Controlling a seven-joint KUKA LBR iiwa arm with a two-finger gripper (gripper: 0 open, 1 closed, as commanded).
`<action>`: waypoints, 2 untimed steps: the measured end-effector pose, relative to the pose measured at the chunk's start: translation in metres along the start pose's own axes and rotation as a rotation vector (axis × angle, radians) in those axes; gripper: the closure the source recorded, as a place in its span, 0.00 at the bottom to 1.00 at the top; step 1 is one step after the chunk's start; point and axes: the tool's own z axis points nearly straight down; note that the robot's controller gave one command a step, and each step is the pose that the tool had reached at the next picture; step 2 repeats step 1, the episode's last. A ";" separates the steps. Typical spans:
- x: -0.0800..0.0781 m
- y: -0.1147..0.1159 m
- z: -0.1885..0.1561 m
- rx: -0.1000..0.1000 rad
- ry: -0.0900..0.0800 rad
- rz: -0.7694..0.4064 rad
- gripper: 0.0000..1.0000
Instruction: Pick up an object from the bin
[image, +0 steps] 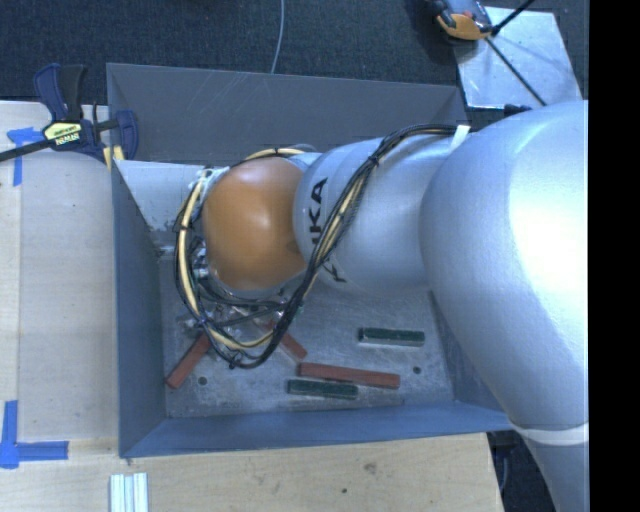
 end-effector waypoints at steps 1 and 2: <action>0.000 0.000 0.000 0.000 0.000 0.001 1.00; 0.000 0.000 0.000 0.000 0.000 0.001 1.00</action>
Offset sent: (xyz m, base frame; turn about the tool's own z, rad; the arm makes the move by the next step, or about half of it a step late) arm 0.0320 0.0009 0.1310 -0.0135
